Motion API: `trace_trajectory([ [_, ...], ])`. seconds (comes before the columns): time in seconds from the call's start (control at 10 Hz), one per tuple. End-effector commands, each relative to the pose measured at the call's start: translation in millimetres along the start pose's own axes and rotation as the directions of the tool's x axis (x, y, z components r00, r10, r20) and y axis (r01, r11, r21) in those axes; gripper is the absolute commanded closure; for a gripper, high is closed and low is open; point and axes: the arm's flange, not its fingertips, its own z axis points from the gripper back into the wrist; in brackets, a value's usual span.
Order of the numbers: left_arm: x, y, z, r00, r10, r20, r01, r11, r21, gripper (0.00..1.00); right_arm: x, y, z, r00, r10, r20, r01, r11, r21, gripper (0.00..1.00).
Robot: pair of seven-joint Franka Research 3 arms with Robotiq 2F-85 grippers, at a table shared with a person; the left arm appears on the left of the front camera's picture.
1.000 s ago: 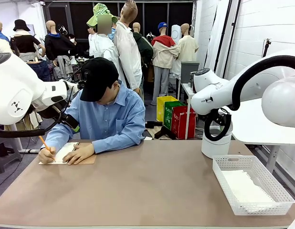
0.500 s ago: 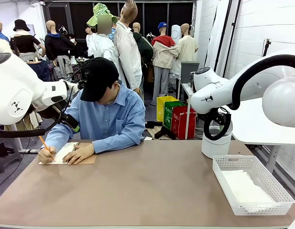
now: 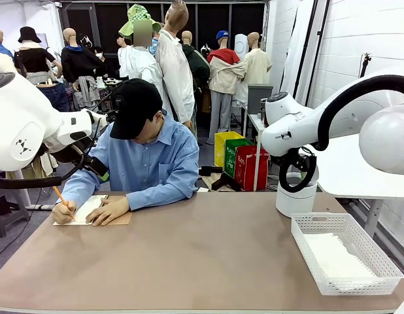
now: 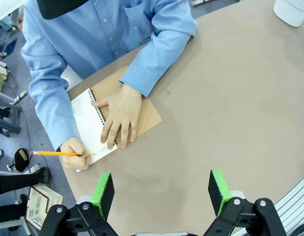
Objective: Sort the paper based on its condition.
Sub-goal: If a person hands you a paper, place it in the Organizing basket , and if it's crumpled, put it in the Trash can.
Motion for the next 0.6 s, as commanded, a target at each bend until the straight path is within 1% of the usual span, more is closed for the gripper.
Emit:
trace_trajectory([
  [0.0, -0.2, 1.3, 0.3, 1.000, 0.003, 0.001, -0.003, 1.000, -0.001, 0.00, -9.7, 7.6, 16.1, 0.997, 0.070, -0.017, -0.068, 0.995, 0.070, 0.00],
  [0.3, -0.2, 1.3, 0.3, 1.000, 0.003, 0.001, -0.003, 1.000, -0.001, 0.00, -42.9, 28.7, 57.0, 0.980, 0.197, -0.020, -0.193, 0.973, 0.130, 0.00],
  [0.5, -0.2, 1.3, 0.3, 1.000, 0.003, 0.001, -0.003, 1.000, -0.001, 0.00, -70.2, 33.8, 81.4, 0.951, 0.306, -0.041, -0.293, 0.937, 0.190, 0.00],
])
